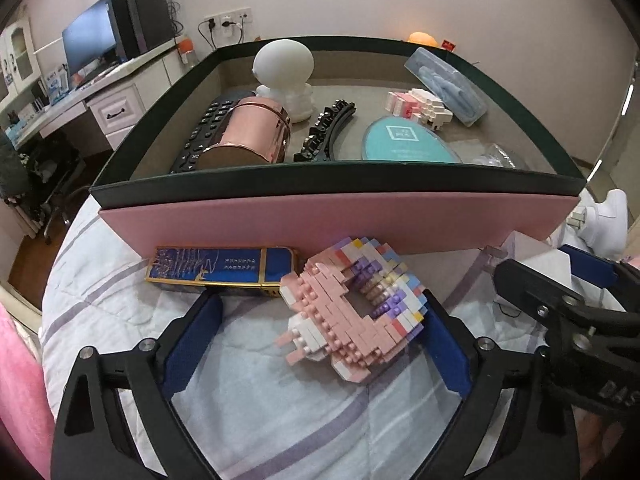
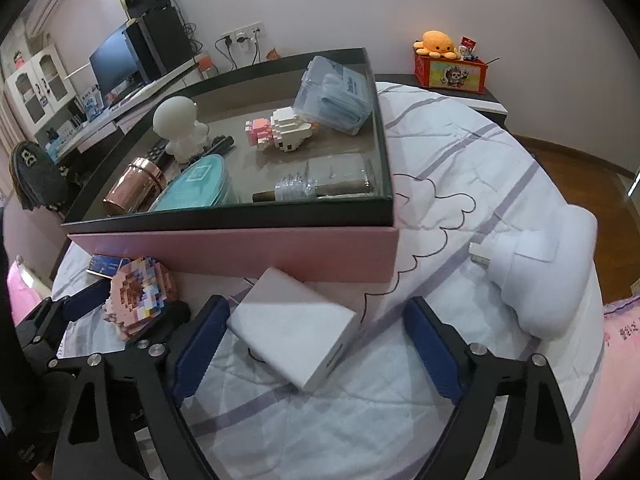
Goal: Organize rigid objects
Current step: 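Grasp the pink block figure with the left tool while the right tool grasps the white charger, then lower the block figure and white charger into the tray and open both tools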
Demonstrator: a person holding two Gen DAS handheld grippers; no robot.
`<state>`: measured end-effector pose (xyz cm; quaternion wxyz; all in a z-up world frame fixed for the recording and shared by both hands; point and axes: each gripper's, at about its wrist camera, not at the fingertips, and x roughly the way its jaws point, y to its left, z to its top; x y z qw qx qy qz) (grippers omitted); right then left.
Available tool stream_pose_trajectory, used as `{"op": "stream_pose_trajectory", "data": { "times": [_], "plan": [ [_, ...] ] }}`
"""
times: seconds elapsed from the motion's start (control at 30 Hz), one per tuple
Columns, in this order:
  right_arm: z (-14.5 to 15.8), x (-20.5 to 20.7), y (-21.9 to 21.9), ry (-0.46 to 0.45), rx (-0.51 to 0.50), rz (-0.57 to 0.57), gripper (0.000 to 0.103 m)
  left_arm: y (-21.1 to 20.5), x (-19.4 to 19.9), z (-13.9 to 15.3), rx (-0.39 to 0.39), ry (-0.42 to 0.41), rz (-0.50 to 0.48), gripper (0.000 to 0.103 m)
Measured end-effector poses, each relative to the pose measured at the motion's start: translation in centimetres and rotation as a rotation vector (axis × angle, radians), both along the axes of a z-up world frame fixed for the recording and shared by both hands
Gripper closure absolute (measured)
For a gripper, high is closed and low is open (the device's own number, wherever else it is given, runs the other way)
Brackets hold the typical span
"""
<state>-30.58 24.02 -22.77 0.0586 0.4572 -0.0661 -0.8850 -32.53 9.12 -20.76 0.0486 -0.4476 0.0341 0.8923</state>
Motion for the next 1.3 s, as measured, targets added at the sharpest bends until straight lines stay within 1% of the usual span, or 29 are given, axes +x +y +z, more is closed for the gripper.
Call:
{"op": "stream_pose_trajectory", "data": {
  "times": [0.1, 0.17, 0.2, 0.27, 0.33, 0.4, 0.47, 0.63, 0.9, 1.0, 1.1, 1.2, 1.3],
  "plan": [
    [0.0, 0.2, 0.0, 0.003, 0.006, 0.013, 0.017, 0.2, 0.7, 0.1, 0.006, 0.009, -0.030, 0.020],
    [0.1, 0.4, 0.1, 0.007, 0.013, 0.016, 0.026, 0.3, 1.1, 0.2, 0.015, 0.016, -0.050, 0.029],
    [0.1, 0.4, 0.3, 0.005, 0.017, 0.016, 0.028, 0.2, 1.2, 0.3, 0.020, 0.016, -0.053, 0.031],
    [0.0, 0.4, 0.1, 0.004, 0.073, 0.026, 0.036, -0.6, 1.2, 0.5, 0.062, 0.015, -0.043, 0.037],
    [-0.1, 0.4, -0.3, 0.008, 0.100, 0.025, 0.036, -1.0, 1.3, 0.5, 0.075, 0.014, -0.042, 0.038],
    [-0.2, 0.4, -0.7, 0.019, 0.131, 0.021, 0.036, -0.9, 1.3, 0.5, 0.077, 0.016, -0.041, 0.038],
    [-0.2, 0.6, -1.0, 0.034, 0.155, 0.017, 0.038, -1.1, 1.3, 0.6, 0.093, 0.016, -0.040, 0.039],
    [0.1, 1.5, -0.3, 0.044, 0.119, 0.010, 0.039, -1.8, 1.6, 0.9, 0.149, 0.018, -0.034, 0.039],
    [0.9, 4.1, 0.4, 0.043, 0.047, 0.009, 0.038, -3.0, 3.9, 2.1, 0.181, 0.033, -0.045, 0.039],
    [1.7, 4.9, 0.2, 0.050, 0.030, 0.017, 0.038, -3.7, 4.8, 3.2, 0.188, 0.050, -0.040, 0.039],
    [3.2, 5.6, 0.1, 0.074, -0.002, 0.038, 0.038, -4.5, 5.3, 4.8, 0.198, 0.075, -0.039, 0.039],
    [4.8, 5.4, -0.4, 0.107, -0.017, 0.056, 0.038, -5.1, 5.3, 6.4, 0.203, 0.108, -0.038, 0.039],
    [6.7, 4.8, -1.0, 0.149, -0.009, 0.074, 0.038, -5.4, 4.7, 7.8, 0.209, 0.133, -0.043, 0.039]
  ]
}}
